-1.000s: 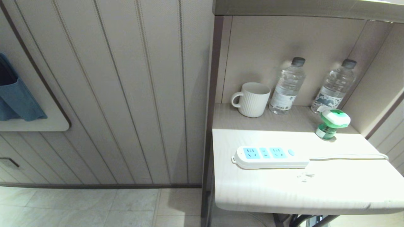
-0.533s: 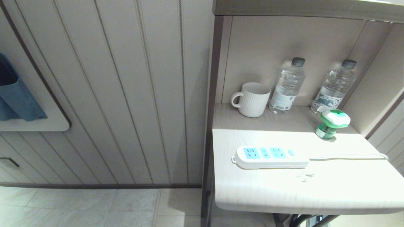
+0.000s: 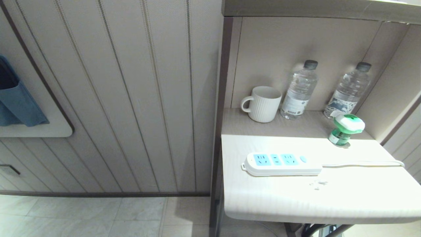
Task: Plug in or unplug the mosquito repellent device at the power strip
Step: Pick up the mosquito repellent liquid
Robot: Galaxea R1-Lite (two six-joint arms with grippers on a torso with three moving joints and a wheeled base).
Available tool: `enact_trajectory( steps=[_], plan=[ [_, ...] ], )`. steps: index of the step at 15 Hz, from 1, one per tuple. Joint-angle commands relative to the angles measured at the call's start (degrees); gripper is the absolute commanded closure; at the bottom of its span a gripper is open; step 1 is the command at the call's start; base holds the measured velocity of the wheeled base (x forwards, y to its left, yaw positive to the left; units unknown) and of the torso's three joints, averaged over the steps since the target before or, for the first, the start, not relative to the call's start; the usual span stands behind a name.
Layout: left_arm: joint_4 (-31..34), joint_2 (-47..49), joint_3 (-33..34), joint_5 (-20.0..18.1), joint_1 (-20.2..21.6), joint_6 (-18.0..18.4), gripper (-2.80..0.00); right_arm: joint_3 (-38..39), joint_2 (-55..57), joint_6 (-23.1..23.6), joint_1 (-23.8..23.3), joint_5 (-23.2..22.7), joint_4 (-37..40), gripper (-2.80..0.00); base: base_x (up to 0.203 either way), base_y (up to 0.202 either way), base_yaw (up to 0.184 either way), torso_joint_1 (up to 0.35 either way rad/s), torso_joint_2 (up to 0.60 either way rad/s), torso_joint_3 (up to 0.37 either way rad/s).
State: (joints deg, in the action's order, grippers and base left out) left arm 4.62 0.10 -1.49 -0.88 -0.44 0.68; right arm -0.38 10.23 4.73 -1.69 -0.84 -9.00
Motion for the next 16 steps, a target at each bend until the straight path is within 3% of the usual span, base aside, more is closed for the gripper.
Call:
enact_trajectory(
  steps=[1,4,7,16],
  plan=[
    [0.0,0.0,0.0,0.0,0.0,0.0,0.0,0.4,-8.9,0.8,1.2,0.1,5.2,0.0,0.0,0.0,0.0,0.0,0.0,0.0],
    [0.0,0.0,0.0,0.0,0.0,0.0,0.0,0.3,-10.2,-0.4,1.6,0.4,10.2,0.0,0.0,0.0,0.0,0.0,0.0,0.0],
    [0.0,0.0,0.0,0.1,0.0,0.0,0.0,0.4,-10.2,-5.3,1.6,1.6,10.0,0.0,0.0,0.0,0.0,0.0,0.0,0.0],
    [0.0,0.1,0.0,0.0,0.0,0.0,0.0,0.4,-10.2,-5.5,1.6,1.5,9.9,0.0,0.0,0.0,0.0,0.0,0.0,0.0]
  ],
)
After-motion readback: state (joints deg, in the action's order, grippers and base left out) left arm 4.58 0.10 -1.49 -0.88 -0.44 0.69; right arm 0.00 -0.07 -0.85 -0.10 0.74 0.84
